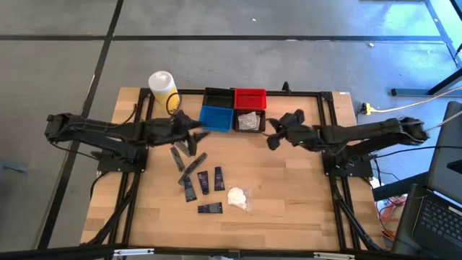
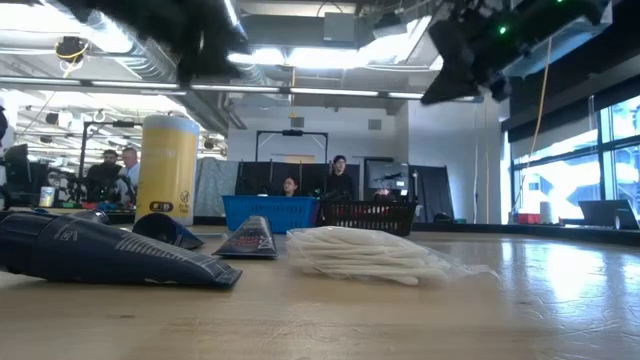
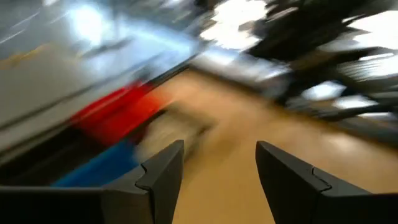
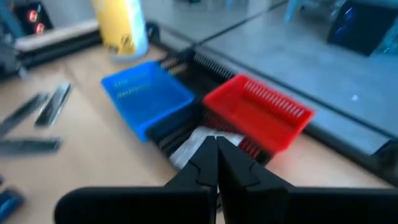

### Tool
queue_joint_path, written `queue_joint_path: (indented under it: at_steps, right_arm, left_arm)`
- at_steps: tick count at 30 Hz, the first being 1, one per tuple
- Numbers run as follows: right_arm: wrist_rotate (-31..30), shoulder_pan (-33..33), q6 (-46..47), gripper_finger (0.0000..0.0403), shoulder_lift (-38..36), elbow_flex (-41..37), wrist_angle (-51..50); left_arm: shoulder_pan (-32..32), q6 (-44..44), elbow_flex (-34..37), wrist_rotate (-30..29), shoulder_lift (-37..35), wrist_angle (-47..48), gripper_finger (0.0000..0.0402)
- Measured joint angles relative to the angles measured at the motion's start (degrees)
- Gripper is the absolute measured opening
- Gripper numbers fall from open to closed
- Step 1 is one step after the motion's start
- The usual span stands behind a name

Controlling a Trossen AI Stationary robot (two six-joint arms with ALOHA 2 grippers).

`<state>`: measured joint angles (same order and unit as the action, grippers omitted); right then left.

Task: Pick & Place Travel size toiletries
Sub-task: Adjust the blue bin on the table

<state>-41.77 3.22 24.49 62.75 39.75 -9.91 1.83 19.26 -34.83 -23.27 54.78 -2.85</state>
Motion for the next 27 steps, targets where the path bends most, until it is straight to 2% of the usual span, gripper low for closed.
queue_joint_path:
  at_steps: [4, 8, 19, 27]
  right_arm:
    - [-2.8, 0.0, -2.8, 0.0000, -3.6, 0.0, 0.0]
    - [-3.6, 0.0, -4.3, 0.0000, -5.4, 0.0, 0.0]
    - [-3.9, -0.1, -5.5, 0.0000, -5.3, 0.0, -0.6]
    - [-3.9, -0.1, -5.4, 0.0000, -5.3, 0.0, -0.9]
  left_arm:
    - [6.4, 8.2, 0.0, -2.5, 0.9, 12.3, 0.0196]
    - [10.5, 11.6, 0.0, -5.0, 3.9, 17.9, 0.0196]
    - [15.8, 21.2, 0.0, -4.7, 18.6, 20.3, 0.0196]
    - [17.2, 23.5, 0.1, -3.3, 26.0, 16.1, 0.0196]
